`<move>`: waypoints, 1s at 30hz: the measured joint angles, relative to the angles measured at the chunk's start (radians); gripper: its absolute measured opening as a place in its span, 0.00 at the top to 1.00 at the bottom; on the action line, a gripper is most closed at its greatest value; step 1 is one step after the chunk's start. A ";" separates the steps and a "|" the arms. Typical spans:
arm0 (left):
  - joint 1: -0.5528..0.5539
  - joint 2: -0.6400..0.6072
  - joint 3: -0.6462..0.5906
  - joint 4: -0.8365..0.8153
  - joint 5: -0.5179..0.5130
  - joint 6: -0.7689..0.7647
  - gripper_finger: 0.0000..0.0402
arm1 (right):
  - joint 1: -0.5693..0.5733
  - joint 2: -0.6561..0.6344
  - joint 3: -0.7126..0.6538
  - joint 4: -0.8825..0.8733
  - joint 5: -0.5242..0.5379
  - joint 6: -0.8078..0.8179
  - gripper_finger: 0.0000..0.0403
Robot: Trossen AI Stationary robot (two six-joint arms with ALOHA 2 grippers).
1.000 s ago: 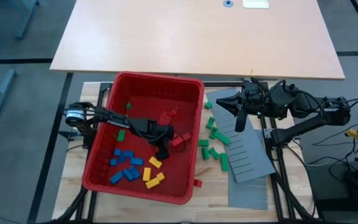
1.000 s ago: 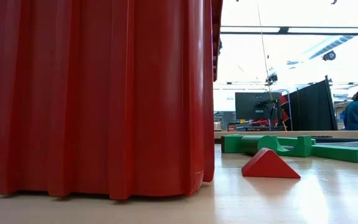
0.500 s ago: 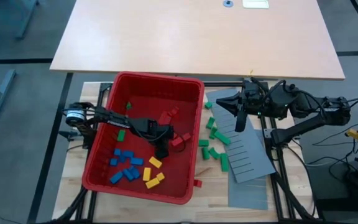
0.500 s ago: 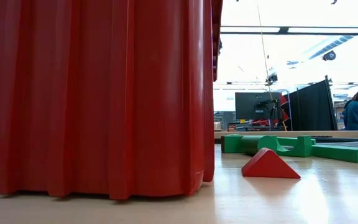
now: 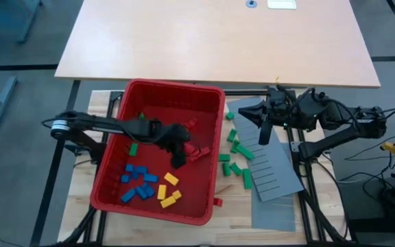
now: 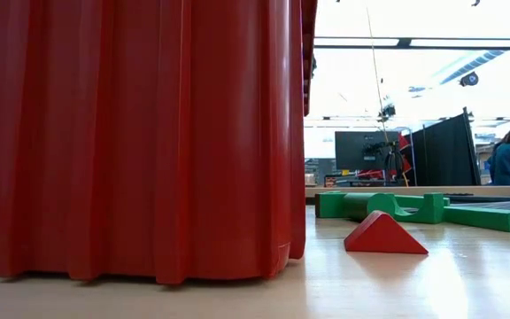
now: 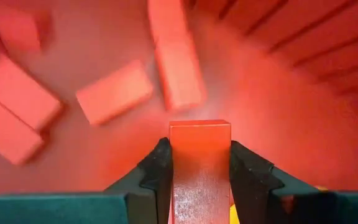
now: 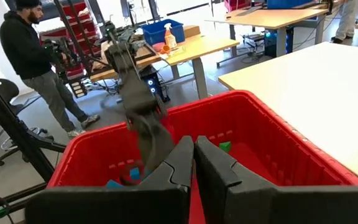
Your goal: Sort blocks
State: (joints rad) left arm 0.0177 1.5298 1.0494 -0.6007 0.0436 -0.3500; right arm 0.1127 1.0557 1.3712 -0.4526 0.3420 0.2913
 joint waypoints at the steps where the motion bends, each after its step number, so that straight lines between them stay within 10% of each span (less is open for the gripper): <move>1: 0.000 -0.018 0.025 -0.001 -0.002 0.000 0.74 | -0.001 0.000 0.000 0.001 0.001 -0.001 1.00; 10: 0.000 -0.051 0.379 0.025 -0.017 0.113 0.74 | -0.011 0.000 0.000 0.020 0.018 -0.020 1.00; 30: -0.013 0.397 0.794 0.030 0.185 0.175 0.71 | -0.013 -0.001 0.000 0.021 0.027 -0.020 1.00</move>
State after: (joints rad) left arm 0.0051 1.9270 1.8431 -0.5703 0.2291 -0.1748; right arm 0.0994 1.0546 1.3712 -0.4312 0.3687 0.2718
